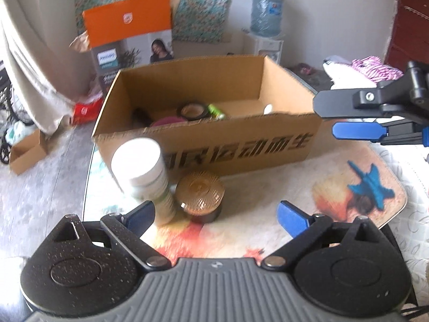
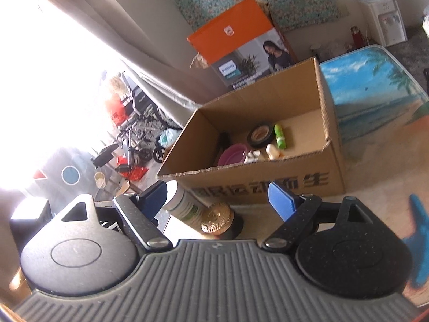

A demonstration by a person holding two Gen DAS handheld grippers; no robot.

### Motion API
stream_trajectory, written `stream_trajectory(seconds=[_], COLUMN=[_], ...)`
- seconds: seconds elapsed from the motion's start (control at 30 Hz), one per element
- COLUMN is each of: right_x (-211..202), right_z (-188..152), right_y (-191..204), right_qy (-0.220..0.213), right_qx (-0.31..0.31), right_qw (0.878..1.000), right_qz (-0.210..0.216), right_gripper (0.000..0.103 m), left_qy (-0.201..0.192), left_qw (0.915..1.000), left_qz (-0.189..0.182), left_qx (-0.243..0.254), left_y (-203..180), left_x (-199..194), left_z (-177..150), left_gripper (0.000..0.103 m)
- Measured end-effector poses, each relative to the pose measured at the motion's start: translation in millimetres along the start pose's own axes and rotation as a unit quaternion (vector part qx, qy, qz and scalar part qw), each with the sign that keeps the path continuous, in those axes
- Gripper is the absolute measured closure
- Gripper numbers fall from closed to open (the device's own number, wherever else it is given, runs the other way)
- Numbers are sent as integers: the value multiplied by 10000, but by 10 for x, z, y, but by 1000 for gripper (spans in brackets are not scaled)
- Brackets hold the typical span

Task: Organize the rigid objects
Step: 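Withdraw the open right gripper from the box, then move the right gripper down to the bronze-lidded jar beside the box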

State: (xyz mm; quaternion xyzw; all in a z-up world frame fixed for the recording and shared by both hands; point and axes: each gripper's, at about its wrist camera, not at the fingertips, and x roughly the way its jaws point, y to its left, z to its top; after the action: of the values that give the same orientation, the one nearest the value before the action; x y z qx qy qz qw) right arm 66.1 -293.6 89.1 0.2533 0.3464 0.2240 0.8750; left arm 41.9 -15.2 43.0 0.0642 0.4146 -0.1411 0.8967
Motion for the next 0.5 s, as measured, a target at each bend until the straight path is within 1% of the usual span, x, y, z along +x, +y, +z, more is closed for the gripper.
stream_trajectory(seconds=[0.13, 0.3, 0.5], right_x=[159, 369, 616], right_z=[-61, -111, -137], right_y=[17, 30, 8], right_qy=[229, 496, 775], right_qx=[54, 98, 234], right_qw=[9997, 9987, 9967], right_qz=[24, 47, 86], right_gripper=[20, 20, 20], left_qy=[93, 236, 294], left_qw=[9999, 9997, 9995], left_qz=[76, 84, 91], left_qx=[-42, -77, 11], left_y=[47, 71, 52], left_x=[53, 172, 320], left_z=[-83, -158, -193], left_gripper=[5, 5, 5])
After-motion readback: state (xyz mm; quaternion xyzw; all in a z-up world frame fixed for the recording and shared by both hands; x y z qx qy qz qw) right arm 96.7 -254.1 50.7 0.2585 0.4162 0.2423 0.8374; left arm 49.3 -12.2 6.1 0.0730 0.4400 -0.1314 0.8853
